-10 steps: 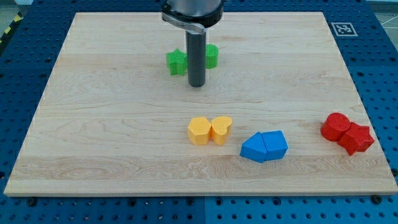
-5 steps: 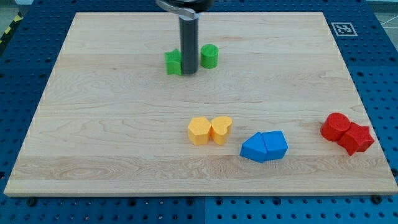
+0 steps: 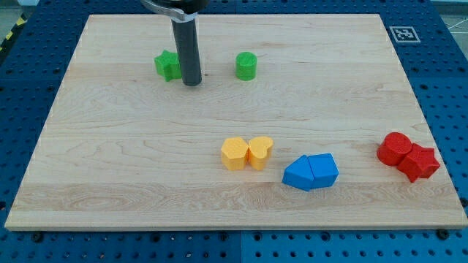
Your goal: Move the green star towards center left
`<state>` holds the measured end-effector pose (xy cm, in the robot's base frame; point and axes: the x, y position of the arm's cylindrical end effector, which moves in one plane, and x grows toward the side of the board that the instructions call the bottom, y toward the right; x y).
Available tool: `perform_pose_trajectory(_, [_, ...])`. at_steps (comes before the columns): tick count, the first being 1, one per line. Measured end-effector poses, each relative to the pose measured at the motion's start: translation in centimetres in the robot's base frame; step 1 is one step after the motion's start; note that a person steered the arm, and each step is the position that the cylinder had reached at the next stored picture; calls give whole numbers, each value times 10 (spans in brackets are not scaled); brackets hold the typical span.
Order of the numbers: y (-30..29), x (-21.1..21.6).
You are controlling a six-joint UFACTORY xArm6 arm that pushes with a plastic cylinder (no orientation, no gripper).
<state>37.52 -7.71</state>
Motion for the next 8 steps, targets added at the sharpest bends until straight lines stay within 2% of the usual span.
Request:
perform_pose_trajectory(2, [-11,-26])
perform_pose_trajectory(3, [-25,-26])
perform_pose_trajectory(6, [-118,-26])
perform_pose_trajectory(7, [-133,-26])
perform_pose_trajectory(8, [-91,-8])
